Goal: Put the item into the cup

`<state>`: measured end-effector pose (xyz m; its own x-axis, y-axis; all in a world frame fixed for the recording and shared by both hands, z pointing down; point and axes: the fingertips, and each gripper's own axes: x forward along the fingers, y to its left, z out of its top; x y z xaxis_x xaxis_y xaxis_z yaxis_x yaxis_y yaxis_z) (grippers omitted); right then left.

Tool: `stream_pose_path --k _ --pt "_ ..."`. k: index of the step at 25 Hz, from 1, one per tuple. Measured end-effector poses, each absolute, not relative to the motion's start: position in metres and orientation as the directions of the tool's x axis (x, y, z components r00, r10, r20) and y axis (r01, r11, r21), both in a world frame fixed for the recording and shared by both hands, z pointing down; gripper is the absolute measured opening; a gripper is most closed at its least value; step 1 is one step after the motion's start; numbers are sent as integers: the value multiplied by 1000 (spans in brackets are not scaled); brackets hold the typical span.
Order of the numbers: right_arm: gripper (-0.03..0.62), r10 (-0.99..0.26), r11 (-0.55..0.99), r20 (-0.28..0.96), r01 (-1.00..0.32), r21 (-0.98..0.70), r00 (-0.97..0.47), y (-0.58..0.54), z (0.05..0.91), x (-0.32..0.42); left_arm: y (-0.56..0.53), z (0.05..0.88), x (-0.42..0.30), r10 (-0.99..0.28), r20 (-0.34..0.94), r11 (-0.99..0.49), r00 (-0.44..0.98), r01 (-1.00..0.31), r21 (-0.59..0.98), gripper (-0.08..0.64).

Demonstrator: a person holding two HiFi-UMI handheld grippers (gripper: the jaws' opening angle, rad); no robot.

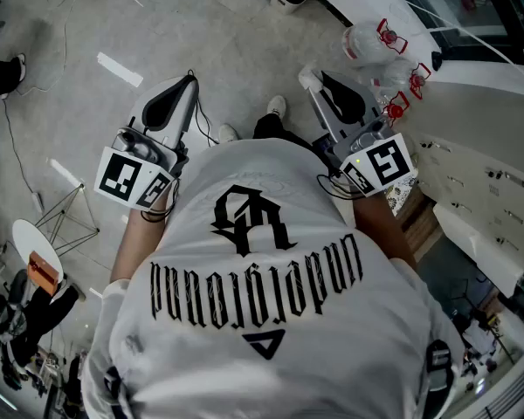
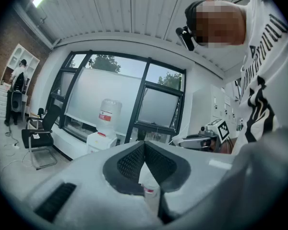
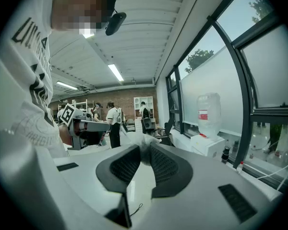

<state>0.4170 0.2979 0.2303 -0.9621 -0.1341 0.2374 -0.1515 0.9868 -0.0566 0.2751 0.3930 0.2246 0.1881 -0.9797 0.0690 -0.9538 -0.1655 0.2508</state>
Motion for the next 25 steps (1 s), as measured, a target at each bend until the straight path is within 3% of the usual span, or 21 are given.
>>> stream_pose_path --k 25 --pt "67 -14 997 241 -33 -74 -970 112 248 450 218 214 329 -988 80 -111 131 -970 215 15"
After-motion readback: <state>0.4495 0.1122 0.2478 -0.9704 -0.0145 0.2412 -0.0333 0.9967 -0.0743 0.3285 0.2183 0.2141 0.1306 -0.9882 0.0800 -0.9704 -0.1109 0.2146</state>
